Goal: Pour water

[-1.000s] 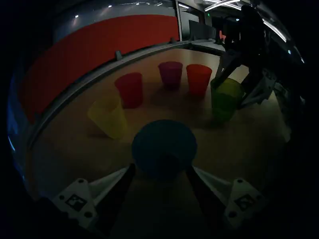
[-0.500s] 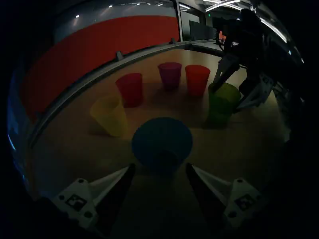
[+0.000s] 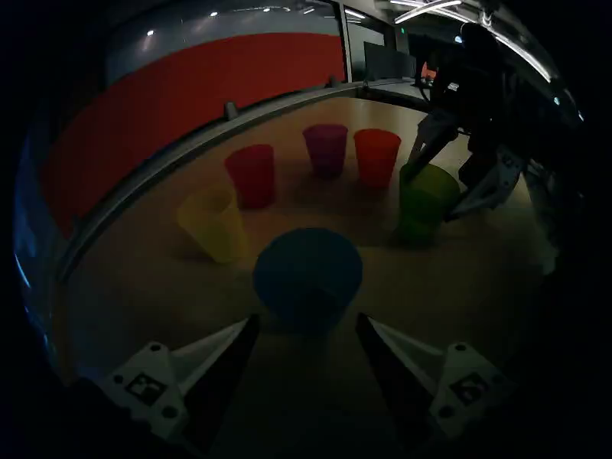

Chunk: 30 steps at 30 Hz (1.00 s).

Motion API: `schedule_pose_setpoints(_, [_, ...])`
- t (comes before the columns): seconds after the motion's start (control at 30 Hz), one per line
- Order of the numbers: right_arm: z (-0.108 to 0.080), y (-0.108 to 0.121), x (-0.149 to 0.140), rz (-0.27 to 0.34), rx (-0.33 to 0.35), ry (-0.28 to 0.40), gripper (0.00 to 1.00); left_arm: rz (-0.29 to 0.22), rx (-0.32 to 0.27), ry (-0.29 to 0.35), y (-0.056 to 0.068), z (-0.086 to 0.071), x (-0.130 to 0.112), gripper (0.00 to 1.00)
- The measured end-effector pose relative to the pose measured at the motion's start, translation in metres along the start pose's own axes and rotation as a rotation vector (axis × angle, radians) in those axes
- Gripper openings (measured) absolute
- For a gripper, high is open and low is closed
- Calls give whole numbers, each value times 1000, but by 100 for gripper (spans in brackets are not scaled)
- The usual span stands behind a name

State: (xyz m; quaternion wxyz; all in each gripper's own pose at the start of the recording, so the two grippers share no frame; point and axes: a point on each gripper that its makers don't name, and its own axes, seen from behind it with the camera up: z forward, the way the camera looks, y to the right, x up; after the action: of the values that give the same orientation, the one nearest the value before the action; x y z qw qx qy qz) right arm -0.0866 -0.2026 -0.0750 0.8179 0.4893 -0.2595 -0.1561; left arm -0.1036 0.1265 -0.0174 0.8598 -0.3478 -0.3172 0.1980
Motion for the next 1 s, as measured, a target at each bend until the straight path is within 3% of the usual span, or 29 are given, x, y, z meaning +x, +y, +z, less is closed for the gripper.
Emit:
schedule_pose_setpoints(0.37, [-17,3,-11,0,-34,-12,100,-25,32,8,-5,-12,-4,94])
schedule_pose_setpoints(1.0, [-74,13,-25,49,-146,32,100,-92,120,32,-14,-42,-17,94])
